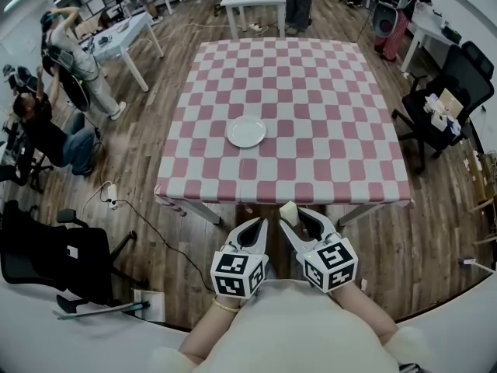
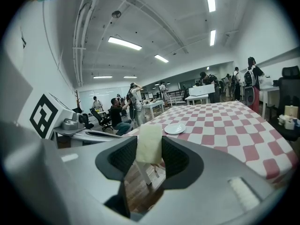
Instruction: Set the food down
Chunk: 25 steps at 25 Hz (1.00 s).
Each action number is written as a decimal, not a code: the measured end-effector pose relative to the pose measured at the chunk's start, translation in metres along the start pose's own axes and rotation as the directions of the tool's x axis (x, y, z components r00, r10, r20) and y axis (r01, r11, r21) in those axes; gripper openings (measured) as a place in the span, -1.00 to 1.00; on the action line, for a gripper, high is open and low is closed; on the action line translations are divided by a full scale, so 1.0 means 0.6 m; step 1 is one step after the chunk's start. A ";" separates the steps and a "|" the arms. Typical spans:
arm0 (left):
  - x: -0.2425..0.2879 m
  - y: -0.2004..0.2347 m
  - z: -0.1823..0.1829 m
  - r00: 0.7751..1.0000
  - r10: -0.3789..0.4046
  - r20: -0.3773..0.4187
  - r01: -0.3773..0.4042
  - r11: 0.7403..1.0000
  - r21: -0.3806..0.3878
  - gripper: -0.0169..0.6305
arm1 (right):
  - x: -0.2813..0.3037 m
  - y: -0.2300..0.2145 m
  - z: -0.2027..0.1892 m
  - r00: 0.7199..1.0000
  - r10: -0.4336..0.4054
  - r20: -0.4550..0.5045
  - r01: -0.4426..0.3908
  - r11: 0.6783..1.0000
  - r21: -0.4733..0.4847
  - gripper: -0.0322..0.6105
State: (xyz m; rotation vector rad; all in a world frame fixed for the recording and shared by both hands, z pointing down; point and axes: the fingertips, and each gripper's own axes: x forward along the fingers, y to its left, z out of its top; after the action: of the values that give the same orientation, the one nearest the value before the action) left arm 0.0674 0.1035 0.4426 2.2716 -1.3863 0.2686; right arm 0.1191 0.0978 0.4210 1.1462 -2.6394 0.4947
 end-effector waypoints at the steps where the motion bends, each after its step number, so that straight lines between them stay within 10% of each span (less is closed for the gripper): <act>1: 0.003 0.004 0.002 1.000 0.003 -0.001 -0.003 1.000 0.000 -0.95 | 0.005 -0.003 0.002 1.000 0.000 0.001 0.000 1.000 0.002 -0.37; 25: 0.098 0.108 0.069 0.999 -0.036 -0.036 0.036 0.999 0.001 -0.95 | 0.144 -0.049 0.057 0.999 -0.009 -0.033 0.010 1.000 0.010 -0.37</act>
State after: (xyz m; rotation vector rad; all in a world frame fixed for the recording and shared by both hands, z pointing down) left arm 0.0353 0.0121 0.4481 2.2798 -1.3261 0.2977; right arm 0.0806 0.0085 0.4242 1.1430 -2.6050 0.5219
